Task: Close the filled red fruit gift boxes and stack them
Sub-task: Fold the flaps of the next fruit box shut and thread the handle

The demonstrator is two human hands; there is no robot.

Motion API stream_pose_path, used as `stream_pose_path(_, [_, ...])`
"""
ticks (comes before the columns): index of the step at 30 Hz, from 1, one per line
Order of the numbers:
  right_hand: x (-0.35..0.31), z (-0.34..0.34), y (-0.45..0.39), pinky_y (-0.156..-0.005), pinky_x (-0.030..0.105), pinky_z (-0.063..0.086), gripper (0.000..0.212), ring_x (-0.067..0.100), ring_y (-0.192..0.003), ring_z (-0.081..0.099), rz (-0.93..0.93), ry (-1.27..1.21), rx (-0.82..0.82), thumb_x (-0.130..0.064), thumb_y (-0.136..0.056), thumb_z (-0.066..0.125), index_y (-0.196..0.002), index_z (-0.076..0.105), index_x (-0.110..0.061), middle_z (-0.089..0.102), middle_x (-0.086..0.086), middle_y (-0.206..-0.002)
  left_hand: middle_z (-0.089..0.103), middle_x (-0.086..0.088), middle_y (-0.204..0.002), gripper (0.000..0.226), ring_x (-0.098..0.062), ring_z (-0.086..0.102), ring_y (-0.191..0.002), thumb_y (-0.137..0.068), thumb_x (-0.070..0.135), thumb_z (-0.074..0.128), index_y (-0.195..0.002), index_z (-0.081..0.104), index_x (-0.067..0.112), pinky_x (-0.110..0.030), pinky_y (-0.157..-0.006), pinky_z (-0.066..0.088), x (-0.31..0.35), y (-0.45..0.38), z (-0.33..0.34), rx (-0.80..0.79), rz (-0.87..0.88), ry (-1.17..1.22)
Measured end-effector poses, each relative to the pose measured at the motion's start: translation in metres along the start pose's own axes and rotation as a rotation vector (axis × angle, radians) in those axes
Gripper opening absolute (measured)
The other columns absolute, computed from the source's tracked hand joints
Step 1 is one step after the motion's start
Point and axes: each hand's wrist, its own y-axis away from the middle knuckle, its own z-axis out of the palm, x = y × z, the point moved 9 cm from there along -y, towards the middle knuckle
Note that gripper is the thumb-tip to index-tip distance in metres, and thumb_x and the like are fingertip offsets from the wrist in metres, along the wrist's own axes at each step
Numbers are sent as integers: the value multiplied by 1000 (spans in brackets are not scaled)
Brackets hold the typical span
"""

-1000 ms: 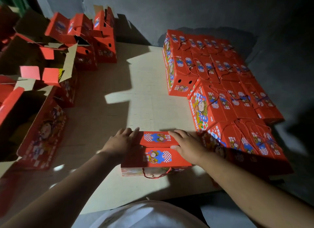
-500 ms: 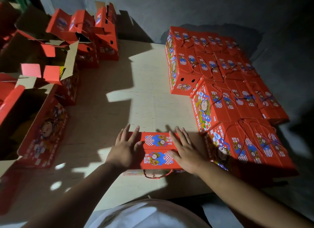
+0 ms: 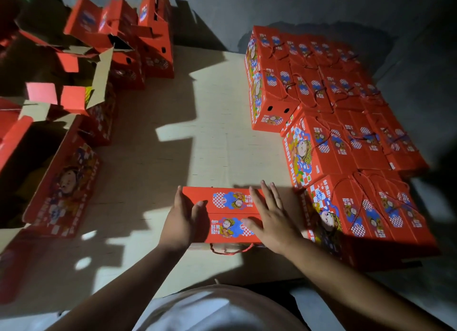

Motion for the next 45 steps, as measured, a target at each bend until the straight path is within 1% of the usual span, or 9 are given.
stream_pose_path(5, [-1,3,10,-124,63,12,138,25,-158,-28,-99,45,-112,-107,-58,48,-166,-8,-39,-26,-3,-172,60,28,-116,80,-6,60,-110,-99,62,56,-160,22,24,-27,-89,43,4,2,-3,-5,40,43])
stream_pose_path(8, [-11,16,26,-120,73,9,150,43,-160,-7,-170,338,-107,-99,-50,61,-168,4,-27,-9,15,-175,61,20,-125,81,-7,59,-114,-99,61,56,-161,21,22,-28,-93,43,5,3,-3,-20,30,49])
stream_pose_path(11, [-26,15,36,-119,75,22,132,39,-160,12,-112,340,59,-72,-62,80,-167,20,-22,10,15,-175,63,15,-130,78,-11,62,-116,-100,59,56,-160,24,22,-31,-94,47,8,4,-4,-31,32,64])
stream_pose_path(16, [-73,-14,26,-127,59,17,76,22,-157,30,-269,67,220,-75,-98,46,-159,41,-30,33,-2,-169,64,11,-134,73,-11,63,-119,-101,55,57,-158,28,20,-33,-99,49,13,6,-6,-30,54,74])
stream_pose_path(23, [-24,-27,-74,-101,40,49,68,32,-115,64,379,25,-334,-79,-94,43,-122,62,-20,70,8,-121,68,14,-129,58,-10,66,-116,-102,52,59,-149,38,26,-38,-101,52,13,7,-8,-27,60,93])
stream_pose_path(27, [-39,-35,-96,-78,28,52,27,21,-96,67,322,-424,-285,-19,-91,79,-116,68,-20,72,-1,-99,72,20,-116,36,-2,68,-106,-100,51,62,-130,46,38,-40,-94,56,14,8,-10,-13,70,122])
stream_pose_path(30, [-67,-46,-94,-57,20,46,33,16,-74,66,226,-582,-203,-6,-90,76,-114,65,-27,76,4,-90,72,21,-115,34,-1,68,-105,-99,51,63,-126,47,40,-39,-93,56,16,8,-11,-6,81,146])
stream_pose_path(38, [-103,-73,-65,-52,24,47,52,13,-53,60,82,-659,-320,-14,-90,81,-134,61,-32,73,8,-92,72,20,-113,30,0,68,-103,-99,50,64,-122,50,38,-39,-91,56,18,8,-14,5,113,153])
stream_pose_path(45, [-117,-95,-24,-71,29,49,47,16,-77,67,77,-614,-469,-15,-82,71,-120,72,-43,79,7,-100,71,17,-114,36,-6,68,-103,-97,58,63,-122,50,37,-41,-91,56,20,10,-15,-7,90,110])
